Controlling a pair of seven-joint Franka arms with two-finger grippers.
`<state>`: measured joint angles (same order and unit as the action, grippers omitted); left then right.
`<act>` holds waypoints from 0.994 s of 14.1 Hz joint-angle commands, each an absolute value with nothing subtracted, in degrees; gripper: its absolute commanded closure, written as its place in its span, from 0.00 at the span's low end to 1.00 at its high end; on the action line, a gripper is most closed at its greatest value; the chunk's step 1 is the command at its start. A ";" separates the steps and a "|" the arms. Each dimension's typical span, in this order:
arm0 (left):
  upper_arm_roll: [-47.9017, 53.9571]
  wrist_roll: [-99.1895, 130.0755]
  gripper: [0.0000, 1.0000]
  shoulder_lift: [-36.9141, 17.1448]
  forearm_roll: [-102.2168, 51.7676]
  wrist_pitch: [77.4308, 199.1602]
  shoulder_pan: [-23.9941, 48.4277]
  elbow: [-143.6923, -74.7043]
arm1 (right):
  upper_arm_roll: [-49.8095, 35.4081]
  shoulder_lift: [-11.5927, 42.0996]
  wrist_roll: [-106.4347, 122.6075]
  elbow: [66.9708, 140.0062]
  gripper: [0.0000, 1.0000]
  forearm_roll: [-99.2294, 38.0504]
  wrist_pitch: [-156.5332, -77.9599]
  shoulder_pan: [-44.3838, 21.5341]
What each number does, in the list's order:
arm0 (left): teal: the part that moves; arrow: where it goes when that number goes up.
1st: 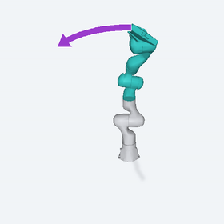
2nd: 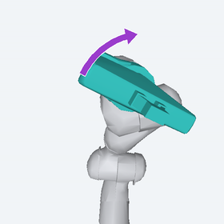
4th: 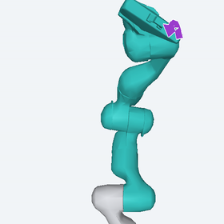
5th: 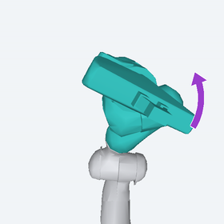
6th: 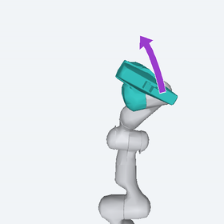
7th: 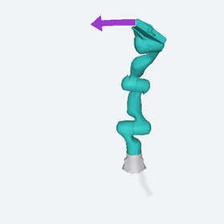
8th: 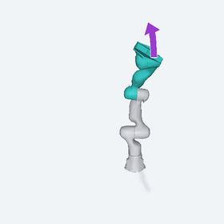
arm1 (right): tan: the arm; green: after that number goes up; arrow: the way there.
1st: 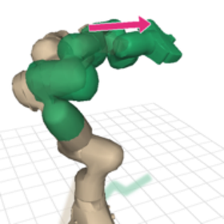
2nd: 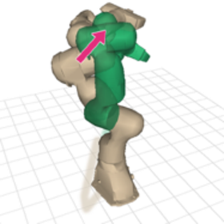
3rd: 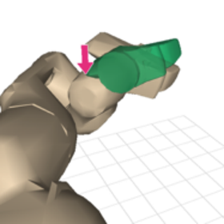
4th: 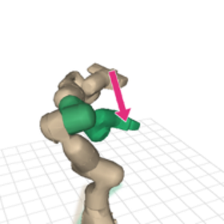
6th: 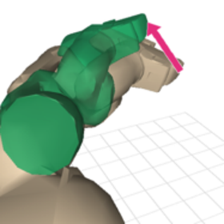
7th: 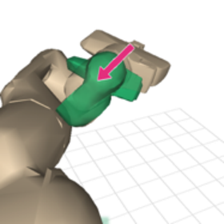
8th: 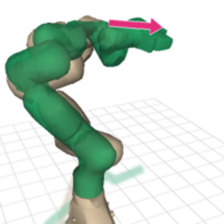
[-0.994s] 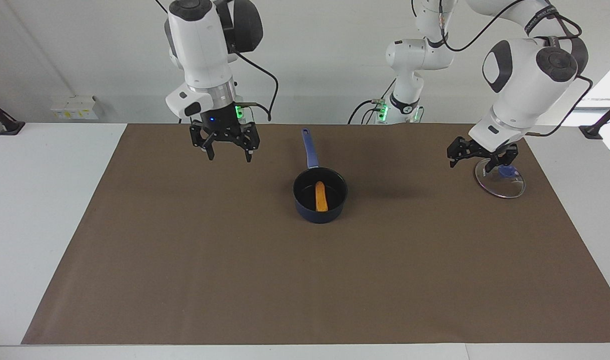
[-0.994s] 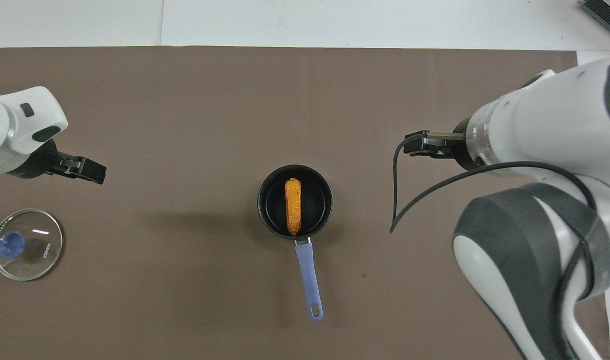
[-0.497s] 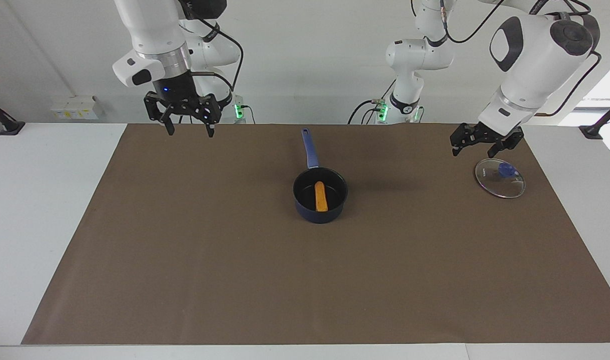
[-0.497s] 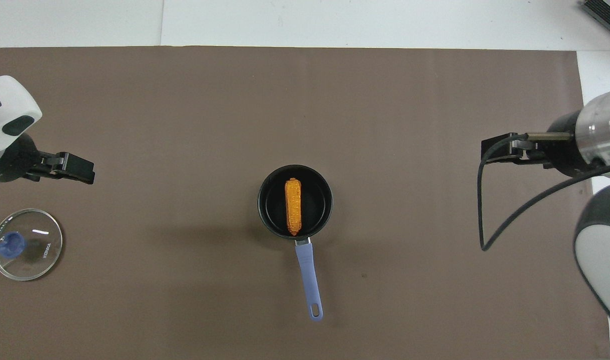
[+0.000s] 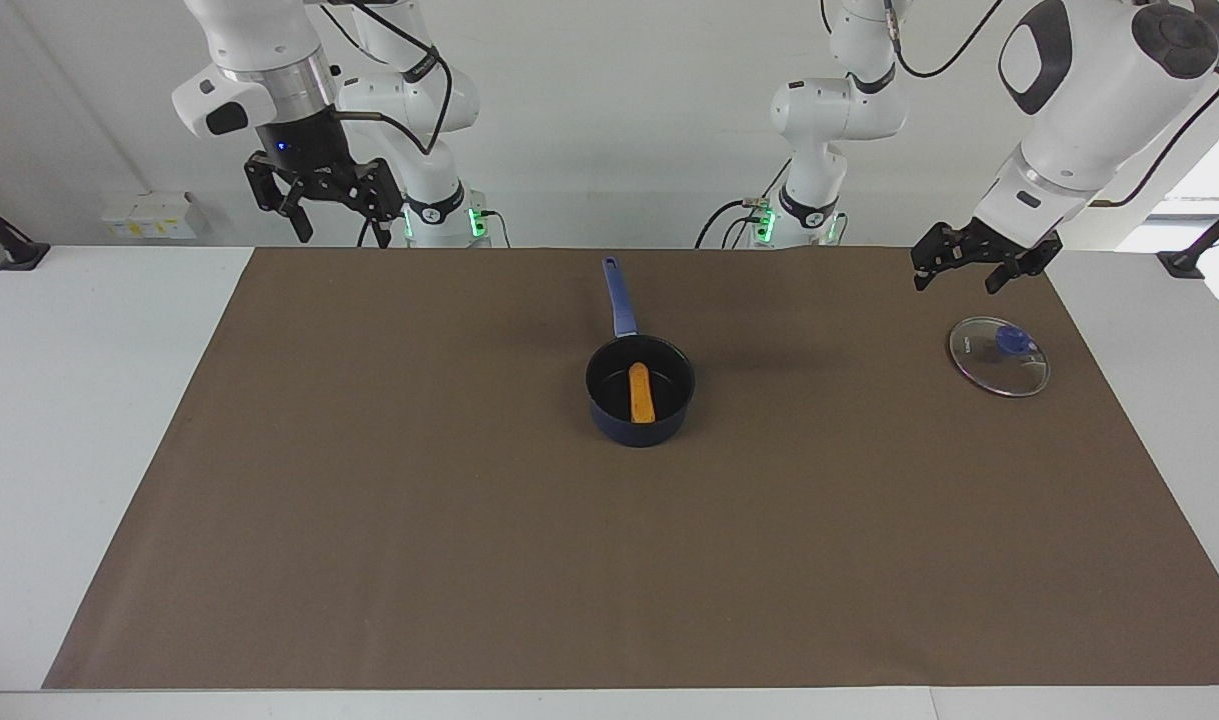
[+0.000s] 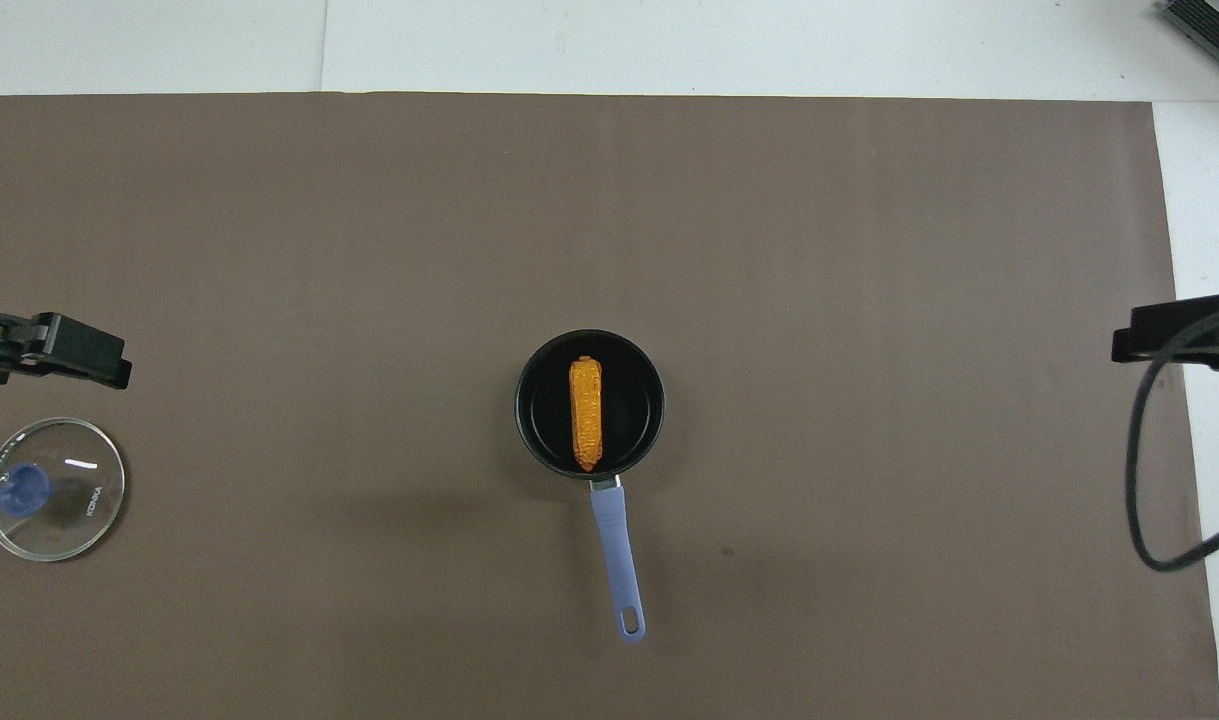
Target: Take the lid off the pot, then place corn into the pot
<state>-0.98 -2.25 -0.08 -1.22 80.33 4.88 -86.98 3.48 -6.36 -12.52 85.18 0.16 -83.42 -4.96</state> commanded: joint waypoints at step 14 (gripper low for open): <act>-1.14 -4.48 0.00 -0.18 -1.93 79.45 4.48 -86.04 | 5.71 -6.94 4.65 91.14 0.00 0.26 -86.84 -3.52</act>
<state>-1.03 -3.66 -0.14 -1.26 80.24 4.87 -86.60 6.02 -6.09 1.15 89.97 0.22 -85.62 -4.77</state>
